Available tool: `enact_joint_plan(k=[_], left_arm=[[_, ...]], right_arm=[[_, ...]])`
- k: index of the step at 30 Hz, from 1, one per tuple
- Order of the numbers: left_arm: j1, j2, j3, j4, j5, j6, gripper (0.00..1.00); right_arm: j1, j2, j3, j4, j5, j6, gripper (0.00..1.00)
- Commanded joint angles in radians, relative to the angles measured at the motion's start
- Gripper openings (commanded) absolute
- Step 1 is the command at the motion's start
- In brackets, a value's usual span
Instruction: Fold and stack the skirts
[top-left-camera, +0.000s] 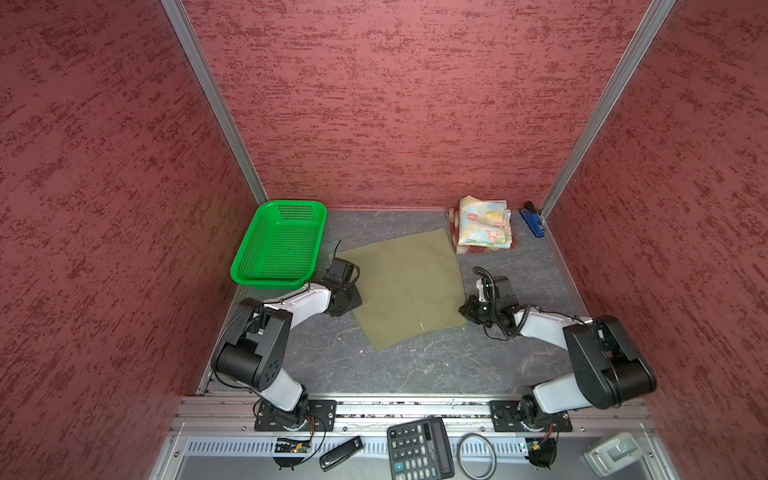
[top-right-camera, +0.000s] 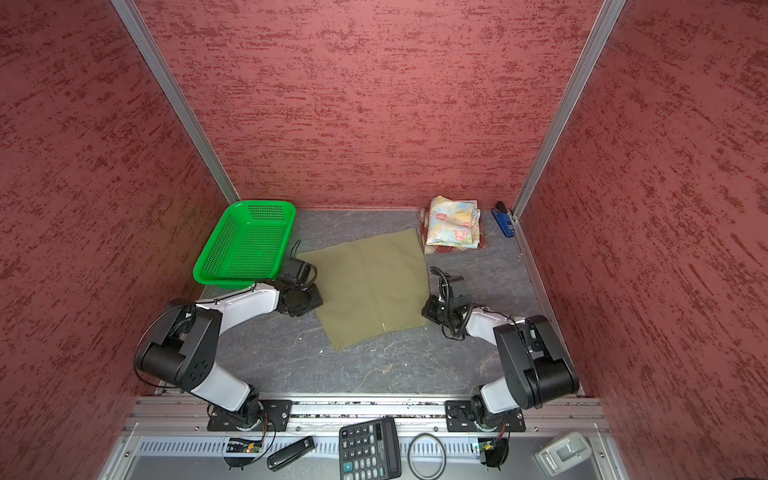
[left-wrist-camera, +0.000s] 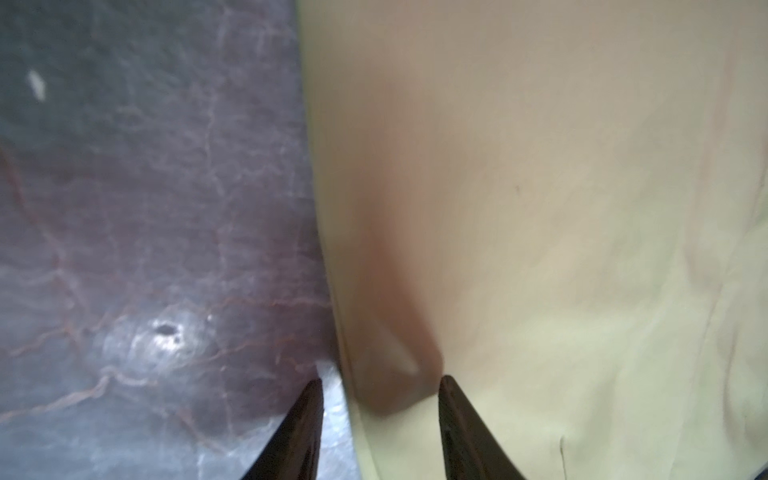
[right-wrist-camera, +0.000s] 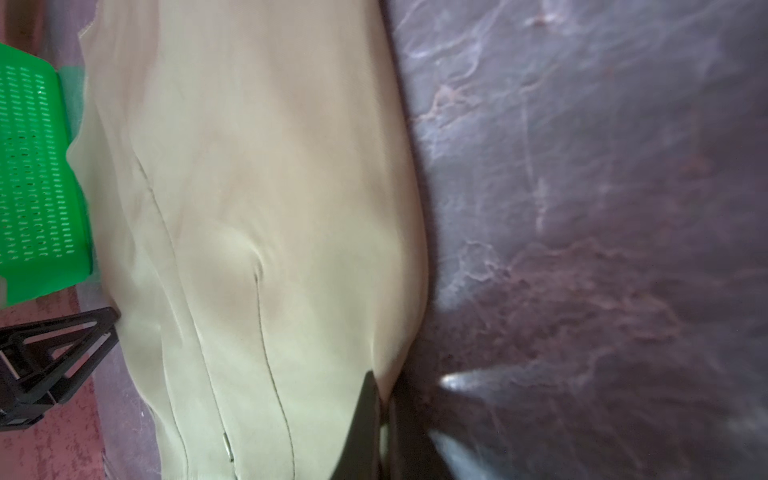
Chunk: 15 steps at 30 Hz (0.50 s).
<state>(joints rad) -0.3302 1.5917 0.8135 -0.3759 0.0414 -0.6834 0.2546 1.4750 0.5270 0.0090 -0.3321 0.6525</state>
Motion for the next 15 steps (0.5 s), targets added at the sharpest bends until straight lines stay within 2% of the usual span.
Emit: enact_joint_plan(k=[1, 7, 15], left_arm=[[0.002, 0.06, -0.019, -0.011, -0.019, 0.0, 0.46], [0.003, 0.116, -0.014, 0.022, -0.014, -0.006, 0.44], [-0.002, 0.186, -0.001, 0.065, 0.012, -0.012, 0.36]], right_arm=[[0.006, -0.016, 0.017, -0.097, 0.087, -0.037, 0.0], [0.062, -0.133, 0.117, -0.251, 0.217, -0.104, 0.0], [0.254, -0.136, 0.285, -0.391, 0.356, -0.111, 0.0]])
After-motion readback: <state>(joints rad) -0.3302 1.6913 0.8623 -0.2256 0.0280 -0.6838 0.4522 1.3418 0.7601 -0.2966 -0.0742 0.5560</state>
